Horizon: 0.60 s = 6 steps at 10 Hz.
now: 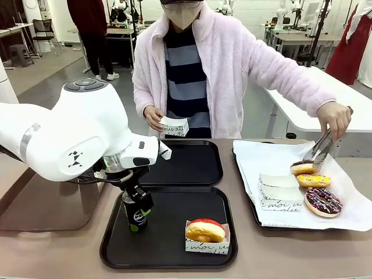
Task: Set up donuts and drinks on trays.
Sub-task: Pick up one Pepsi coke and place it on the Flat Tray.
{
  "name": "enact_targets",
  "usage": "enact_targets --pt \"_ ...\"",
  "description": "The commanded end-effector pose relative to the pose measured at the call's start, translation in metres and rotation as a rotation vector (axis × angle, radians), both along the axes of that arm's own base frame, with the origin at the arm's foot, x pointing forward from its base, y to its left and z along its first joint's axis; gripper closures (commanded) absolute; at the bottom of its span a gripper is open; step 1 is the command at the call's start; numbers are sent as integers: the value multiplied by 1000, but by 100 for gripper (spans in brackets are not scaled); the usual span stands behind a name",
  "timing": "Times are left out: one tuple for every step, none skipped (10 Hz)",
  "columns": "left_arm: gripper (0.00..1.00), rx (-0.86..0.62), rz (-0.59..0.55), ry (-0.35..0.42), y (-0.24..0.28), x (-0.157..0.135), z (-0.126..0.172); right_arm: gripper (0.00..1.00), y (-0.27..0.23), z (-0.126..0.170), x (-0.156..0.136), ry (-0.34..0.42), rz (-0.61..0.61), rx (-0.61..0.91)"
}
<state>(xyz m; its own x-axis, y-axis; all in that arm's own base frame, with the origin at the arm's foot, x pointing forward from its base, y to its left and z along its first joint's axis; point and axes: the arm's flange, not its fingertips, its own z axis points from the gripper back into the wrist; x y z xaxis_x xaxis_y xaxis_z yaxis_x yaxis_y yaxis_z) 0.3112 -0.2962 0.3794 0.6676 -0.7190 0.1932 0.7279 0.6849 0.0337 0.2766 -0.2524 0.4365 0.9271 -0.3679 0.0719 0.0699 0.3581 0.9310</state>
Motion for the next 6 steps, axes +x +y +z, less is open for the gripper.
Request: enact_targets --pt "0 -5 -16 -15 3 2 1 0 -1 0 0 -19 -2 16" --pt "0 2 -13 -16 4 4 3 0 -1 0 0 -19 -2 16" --pt "2 12 -4 -19 5 3 6 0 -1 0 0 -19 -2 16" --pt "0 11 -2 -26 6 4 10 0 -1 0 0 -19 -2 16" --pt "0 20 -2 -42 5 5 14 0 -1 0 0 -19 -2 16" --pt "0 53 21 -72 4 1 21 0 -1 0 0 -19 -2 16"
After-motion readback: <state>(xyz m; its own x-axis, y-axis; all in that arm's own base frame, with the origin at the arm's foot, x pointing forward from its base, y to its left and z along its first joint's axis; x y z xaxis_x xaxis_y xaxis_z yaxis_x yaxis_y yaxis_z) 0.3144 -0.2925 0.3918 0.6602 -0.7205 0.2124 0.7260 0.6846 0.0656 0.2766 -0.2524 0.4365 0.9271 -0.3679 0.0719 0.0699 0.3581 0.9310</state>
